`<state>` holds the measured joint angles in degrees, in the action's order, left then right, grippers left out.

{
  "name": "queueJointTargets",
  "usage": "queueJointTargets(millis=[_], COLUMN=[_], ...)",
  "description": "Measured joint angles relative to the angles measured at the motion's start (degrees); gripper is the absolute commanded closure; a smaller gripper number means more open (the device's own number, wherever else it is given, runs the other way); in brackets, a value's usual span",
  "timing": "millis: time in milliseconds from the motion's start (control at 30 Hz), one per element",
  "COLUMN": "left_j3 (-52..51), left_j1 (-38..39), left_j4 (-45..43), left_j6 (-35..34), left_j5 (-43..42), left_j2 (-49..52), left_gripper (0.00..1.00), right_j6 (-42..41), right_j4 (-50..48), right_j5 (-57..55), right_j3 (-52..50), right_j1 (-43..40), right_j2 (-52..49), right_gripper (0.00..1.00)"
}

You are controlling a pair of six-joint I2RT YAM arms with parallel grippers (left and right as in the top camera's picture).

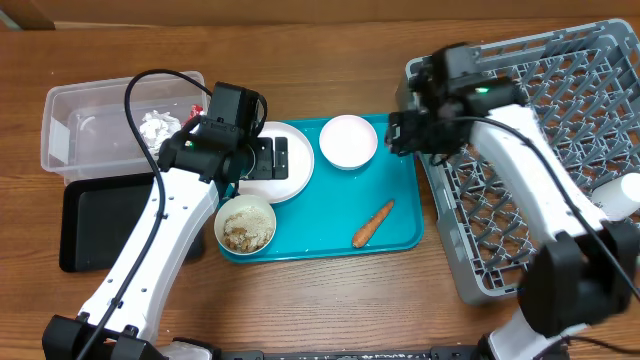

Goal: Sort waste into correct bins and load items into the dishwasher
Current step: 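Reach the right gripper to the pink bowl on the teal tray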

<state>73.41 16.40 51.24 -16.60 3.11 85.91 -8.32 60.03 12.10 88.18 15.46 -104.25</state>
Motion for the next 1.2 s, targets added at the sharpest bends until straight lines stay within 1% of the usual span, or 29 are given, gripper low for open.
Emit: queueJointTargets(millis=[133, 267, 433, 667, 833, 900, 1000, 1100, 1200], left_j3=[0.0, 0.0, 0.0, 0.0, 0.0, 0.0, 0.0, 0.0, 0.0], left_j1=[-0.02, -0.02, 0.0, -0.02, -0.02, 0.0, -0.02, -0.02, -0.02], left_j4=[0.0, 0.0, 0.02, 0.02, 0.0, 0.0, 0.02, 0.0, 0.02], left_j6=[-0.02, -0.04, -0.04, -0.04, -0.04, -0.04, -0.04, -0.04, -0.04], left_j5=[0.44, 0.61, 0.61, 0.61, 0.61, 0.61, 0.61, 0.61, 0.61], left_j2=[0.0, 0.0, 0.0, 0.0, 0.0, 0.0, 0.0, 0.0, 0.0], left_gripper=[0.0, 0.0, 0.0, 0.0, 0.0, 0.0, 0.0, 0.0, 0.0], right_j6=[-1.4, -3.74, -6.54, -8.2, -8.94, -9.31, -9.38, -9.68, -9.62], right_j4=[-3.43, -6.29, -9.4, -11.13, -12.35, -12.66, -12.98, -13.35, -13.53], right_j5=[-0.76, -2.49, -3.52, -3.61, -3.58, -3.61, -3.74, -4.07, -4.09], right_j3=[0.0, 0.0, 0.0, 0.0, 0.0, 0.0, 0.0, 0.0, 0.0], right_j1=[2.08, 2.27, 2.21, 2.21, 2.21, 2.25, 2.51, 3.04, 3.48], right_j2=[-2.8, -4.22, -7.34, -11.39, -13.0, -13.4, -14.03, -14.51, -14.56], right_gripper=[0.23, 0.28, 0.29, 0.3, 0.38, 0.4, 0.48, 0.48, 0.54])
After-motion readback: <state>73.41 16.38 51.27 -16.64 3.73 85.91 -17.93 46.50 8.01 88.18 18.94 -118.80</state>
